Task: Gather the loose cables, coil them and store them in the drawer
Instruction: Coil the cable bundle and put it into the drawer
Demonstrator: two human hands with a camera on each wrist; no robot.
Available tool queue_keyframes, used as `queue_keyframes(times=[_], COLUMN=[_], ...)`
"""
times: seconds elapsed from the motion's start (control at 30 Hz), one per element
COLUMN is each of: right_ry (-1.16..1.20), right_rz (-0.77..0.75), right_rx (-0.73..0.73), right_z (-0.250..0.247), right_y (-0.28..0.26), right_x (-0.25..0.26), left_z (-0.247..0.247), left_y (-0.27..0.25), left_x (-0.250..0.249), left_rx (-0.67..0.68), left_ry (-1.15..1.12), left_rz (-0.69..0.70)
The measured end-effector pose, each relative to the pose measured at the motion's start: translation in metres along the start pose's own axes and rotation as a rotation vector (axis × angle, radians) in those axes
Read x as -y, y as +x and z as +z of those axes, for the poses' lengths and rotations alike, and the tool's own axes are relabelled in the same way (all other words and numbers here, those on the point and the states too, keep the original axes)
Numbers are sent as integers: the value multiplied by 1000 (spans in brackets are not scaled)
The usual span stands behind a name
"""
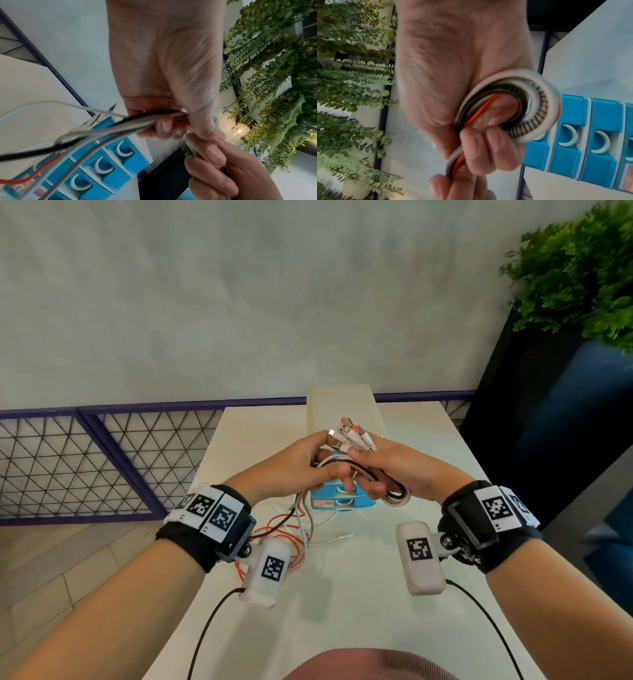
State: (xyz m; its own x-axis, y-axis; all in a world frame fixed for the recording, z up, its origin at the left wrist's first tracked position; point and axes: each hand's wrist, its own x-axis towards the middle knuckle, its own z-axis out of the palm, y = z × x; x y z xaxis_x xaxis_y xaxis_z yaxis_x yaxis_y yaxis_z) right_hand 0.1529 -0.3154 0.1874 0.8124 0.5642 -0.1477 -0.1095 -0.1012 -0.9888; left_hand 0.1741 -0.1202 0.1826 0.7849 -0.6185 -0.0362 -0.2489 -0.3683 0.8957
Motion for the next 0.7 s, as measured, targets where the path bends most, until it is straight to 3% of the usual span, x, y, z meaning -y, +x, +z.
queue_keyframes(times=[0.13,0.27,0.37,0.47,0.53,0.7], right_ry=[-37,-162,-220,-183,-121,-129], right_rz=[65,175,209,195,168,105], right_rx=[-51,-40,-19,-46,-76,-136], right_z=[7,3,-4,-12,-16,-14], right_y=[-1,1,3,1,-1,4], right_x=[5,7,3,-3,-8,-10], left_z=[1,5,4,-5,-11,-18], left_y=[4,7,5,-1,-5,-6], left_x=[3,8,13,15,14,14], left_rx=[-154,-215,-90,148,216,345], left_ry=[22,84,72,-181,-327,-485], left_rz=[133,88,-80,-247,-335,-420])
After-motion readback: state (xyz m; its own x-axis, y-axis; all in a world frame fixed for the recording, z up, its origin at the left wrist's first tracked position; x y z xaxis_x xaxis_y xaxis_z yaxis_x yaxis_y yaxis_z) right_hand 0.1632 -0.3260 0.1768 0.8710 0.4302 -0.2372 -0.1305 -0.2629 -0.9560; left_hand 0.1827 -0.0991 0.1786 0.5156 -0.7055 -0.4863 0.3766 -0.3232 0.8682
